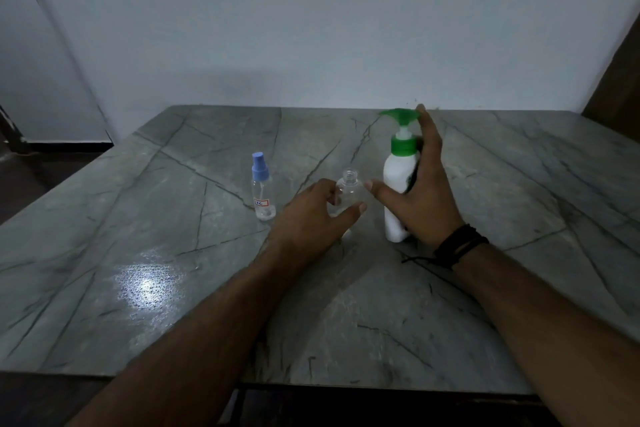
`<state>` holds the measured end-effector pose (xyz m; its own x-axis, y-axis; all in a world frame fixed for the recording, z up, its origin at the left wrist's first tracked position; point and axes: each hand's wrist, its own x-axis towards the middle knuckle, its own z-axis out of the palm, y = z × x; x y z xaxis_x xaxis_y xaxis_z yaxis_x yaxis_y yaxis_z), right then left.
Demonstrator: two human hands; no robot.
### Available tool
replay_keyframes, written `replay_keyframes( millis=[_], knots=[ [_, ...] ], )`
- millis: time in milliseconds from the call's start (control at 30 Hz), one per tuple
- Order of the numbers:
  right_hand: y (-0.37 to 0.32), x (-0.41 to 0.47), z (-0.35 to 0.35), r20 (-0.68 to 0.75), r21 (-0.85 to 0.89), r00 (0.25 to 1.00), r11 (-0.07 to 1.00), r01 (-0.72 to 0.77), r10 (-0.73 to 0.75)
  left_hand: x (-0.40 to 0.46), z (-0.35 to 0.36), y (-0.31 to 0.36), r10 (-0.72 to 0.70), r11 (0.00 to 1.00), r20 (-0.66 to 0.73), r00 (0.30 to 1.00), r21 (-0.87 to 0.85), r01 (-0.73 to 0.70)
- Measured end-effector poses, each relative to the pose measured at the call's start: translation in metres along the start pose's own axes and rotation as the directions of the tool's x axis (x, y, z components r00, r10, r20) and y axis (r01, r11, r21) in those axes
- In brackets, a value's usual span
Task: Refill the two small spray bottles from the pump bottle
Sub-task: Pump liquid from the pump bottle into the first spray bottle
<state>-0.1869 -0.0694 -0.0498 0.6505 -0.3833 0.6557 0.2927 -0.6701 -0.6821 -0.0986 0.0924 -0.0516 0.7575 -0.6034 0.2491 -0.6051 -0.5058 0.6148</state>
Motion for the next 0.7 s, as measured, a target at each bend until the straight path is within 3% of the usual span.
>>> replay_keyframes(
  millis=[200, 333, 500, 700],
  knots=[
    [0.002, 0.010, -0.015, 0.059, -0.046, 0.996, 0.996, 0.074, -0.071, -0.001, -0.001, 0.000, -0.005, 1.000, 0.012, 1.000, -0.002, 0.005],
    [-0.001, 0.018, -0.027, 0.260, -0.078, 0.963, 0.993, 0.093, -0.069, 0.000, -0.002, 0.000, -0.006, 1.000, 0.035, 0.999, 0.001, 0.006],
    [-0.002, 0.022, -0.039, 0.525, -0.206, 0.851, 0.974, 0.098, 0.026, 0.003, -0.001, -0.002, 0.004, 1.000, 0.022, 1.000, -0.019, -0.003],
    [-0.002, 0.019, -0.042, 0.552, -0.216, 0.834, 0.969, 0.122, 0.018, 0.005, -0.001, -0.003, 0.004, 1.000, 0.030, 1.000, -0.006, -0.004]
  ],
)
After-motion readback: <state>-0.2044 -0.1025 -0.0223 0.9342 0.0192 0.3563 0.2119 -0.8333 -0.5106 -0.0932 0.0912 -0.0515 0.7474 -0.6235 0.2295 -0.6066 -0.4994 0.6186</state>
